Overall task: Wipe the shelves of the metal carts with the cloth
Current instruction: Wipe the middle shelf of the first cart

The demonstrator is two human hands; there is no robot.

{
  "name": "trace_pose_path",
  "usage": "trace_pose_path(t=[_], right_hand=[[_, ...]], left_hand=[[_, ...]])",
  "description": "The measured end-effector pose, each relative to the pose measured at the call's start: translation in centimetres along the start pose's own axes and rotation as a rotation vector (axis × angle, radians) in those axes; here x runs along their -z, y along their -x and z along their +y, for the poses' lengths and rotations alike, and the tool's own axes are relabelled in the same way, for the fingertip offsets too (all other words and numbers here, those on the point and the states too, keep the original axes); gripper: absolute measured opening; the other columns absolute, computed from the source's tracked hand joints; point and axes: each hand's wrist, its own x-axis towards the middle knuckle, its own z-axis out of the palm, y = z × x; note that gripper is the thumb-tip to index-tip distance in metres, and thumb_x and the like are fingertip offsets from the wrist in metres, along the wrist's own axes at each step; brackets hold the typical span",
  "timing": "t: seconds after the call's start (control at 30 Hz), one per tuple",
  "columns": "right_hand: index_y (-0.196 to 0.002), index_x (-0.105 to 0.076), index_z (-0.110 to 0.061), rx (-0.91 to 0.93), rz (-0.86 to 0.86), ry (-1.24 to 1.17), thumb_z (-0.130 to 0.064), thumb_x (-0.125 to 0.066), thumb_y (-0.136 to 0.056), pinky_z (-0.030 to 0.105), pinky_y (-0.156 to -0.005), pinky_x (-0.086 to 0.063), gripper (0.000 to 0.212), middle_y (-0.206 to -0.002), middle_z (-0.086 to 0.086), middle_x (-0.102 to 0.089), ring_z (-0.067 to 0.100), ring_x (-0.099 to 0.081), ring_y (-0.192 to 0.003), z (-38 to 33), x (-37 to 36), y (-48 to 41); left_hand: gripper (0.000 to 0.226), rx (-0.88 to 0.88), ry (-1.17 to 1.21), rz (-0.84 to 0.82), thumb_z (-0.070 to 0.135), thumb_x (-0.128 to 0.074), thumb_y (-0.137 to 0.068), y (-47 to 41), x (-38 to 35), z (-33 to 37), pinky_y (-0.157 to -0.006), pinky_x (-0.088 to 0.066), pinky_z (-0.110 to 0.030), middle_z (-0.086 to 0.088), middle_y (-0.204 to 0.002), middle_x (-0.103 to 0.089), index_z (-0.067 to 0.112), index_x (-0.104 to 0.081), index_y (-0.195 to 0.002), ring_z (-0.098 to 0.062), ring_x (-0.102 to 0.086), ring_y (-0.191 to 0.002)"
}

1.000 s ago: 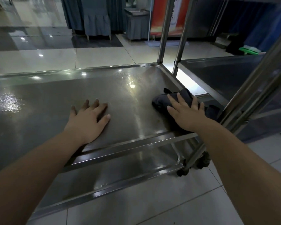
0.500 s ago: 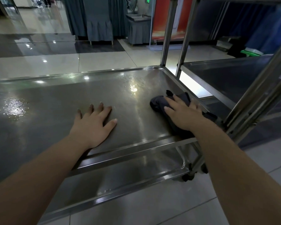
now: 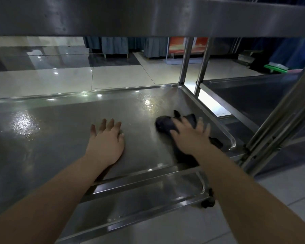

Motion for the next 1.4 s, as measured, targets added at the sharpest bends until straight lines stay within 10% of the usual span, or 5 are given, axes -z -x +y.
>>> trace_pose_path(t=[0.37,0.77,1.2,1.4], right_hand=[[-0.15,-0.009,-0.046,-0.258,0.026,0.017,-0.053,-0.018,-0.1,0.059,-0.115,0.007,0.052,-0.161,-0.015,0.004,0.04,0.017,-0.144,6.7,1.4,-7.2],[-0.153,-0.003,-0.032,0.146,-0.064,-0.01,-0.045,-0.018,-0.102,0.062,-0.113,0.006,0.055,-0.162,0.002,0.008,0.053,0.01,-0.141,-11.0,-1.4,-5.3],[-0.154,0.001,-0.033,0.183,-0.019,0.069,-0.044,-0.015,-0.103,0.059,-0.11,0.02,0.055,-0.16,-0.005,0.02,0.032,0.037,-0.138,-7.9,-1.2,-7.6],[-0.153,-0.006,-0.037,0.161,-0.027,0.017,-0.049,-0.021,-0.102,0.051,-0.119,0.003,0.055,-0.162,-0.011,0.006,0.034,0.015,-0.146,-2.8,-0.1,-10.2]], left_hand=[[0.052,0.084,0.035,-0.034,0.035,-0.029,-0.1,-4.1,-1.2,-0.8,-0.119,-0.005,-0.048,-0.001,-0.161,-0.014,0.02,-0.024,-0.149,-0.022,-0.006,-0.148],[0.053,0.065,0.075,0.0,0.031,-0.031,-0.101,-4.2,-1.7,-1.1,-0.118,-0.008,-0.035,-0.003,-0.161,-0.013,0.018,-0.021,-0.152,-0.018,-0.013,-0.148],[0.055,0.098,0.062,-0.107,0.041,-0.021,-0.102,-9.2,-1.3,-1.0,-0.12,-0.003,-0.039,0.002,-0.162,-0.004,0.022,-0.014,-0.153,-0.016,-0.002,-0.148],[0.055,0.087,0.058,-0.111,0.042,-0.016,-0.102,-9.2,-1.9,-1.3,-0.119,0.0,-0.035,0.005,-0.162,0.001,0.024,-0.007,-0.154,-0.012,0.0,-0.148]])
